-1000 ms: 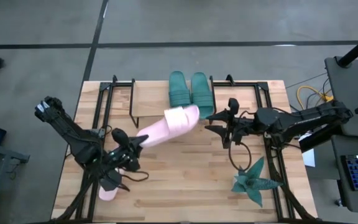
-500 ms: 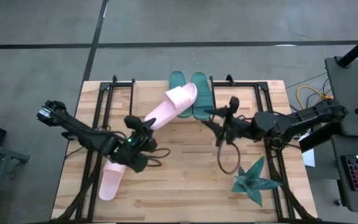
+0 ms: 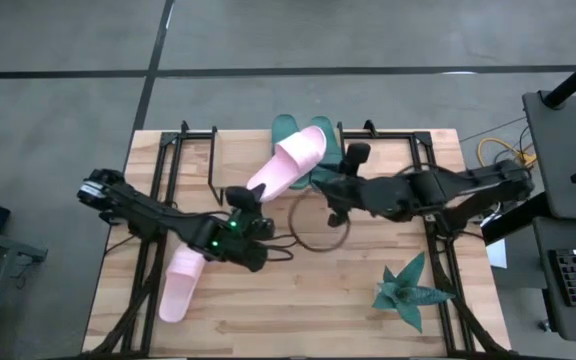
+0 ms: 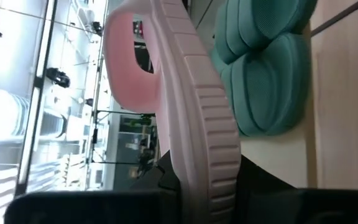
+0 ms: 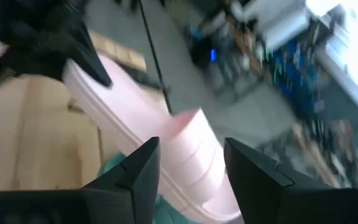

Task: Pick and place slides into the shelf
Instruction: Put the top pink slipper on the shelf

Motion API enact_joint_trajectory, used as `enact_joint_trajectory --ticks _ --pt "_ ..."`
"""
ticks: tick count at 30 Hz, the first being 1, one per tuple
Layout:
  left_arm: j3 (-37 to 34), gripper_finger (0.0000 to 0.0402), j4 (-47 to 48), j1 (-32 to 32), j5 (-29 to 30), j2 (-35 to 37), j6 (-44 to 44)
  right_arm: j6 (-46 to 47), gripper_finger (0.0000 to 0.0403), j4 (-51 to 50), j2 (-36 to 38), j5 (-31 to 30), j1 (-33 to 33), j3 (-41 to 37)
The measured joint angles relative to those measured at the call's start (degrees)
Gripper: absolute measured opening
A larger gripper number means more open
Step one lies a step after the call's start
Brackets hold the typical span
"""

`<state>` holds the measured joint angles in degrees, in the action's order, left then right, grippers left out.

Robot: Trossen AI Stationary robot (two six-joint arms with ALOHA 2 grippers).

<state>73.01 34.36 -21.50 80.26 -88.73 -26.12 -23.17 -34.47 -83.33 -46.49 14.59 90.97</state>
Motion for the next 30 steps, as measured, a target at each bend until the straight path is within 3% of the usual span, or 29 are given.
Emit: enact_joint_trajectory --ticks 6,12,15,20,30 --pt "4.2 0.0040 -0.1 2.1 0.2 -3.1 -4.0 13.2 0.0167 -21.3 -9.0 -0.2 -1.9 16.5" --pt "5.1 0.0040 -4.6 3.6 0.5 -5.1 -11.1 18.6 0.0168 -35.7 -16.4 -0.1 -4.1 30.4" --pt "5.2 0.0040 -8.7 3.8 4.1 -6.2 -17.0 19.4 0.0169 -39.8 -19.1 -0.1 -5.2 35.4" --pt "5.3 0.0040 -18.5 4.0 6.4 -7.5 -27.2 21.3 0.0171 -45.0 -22.7 0.4 -6.7 41.1" --pt "5.7 0.0040 -20.7 6.0 2.9 -7.5 -30.9 21.2 0.0171 -47.6 -24.5 0.3 -8.0 42.1"
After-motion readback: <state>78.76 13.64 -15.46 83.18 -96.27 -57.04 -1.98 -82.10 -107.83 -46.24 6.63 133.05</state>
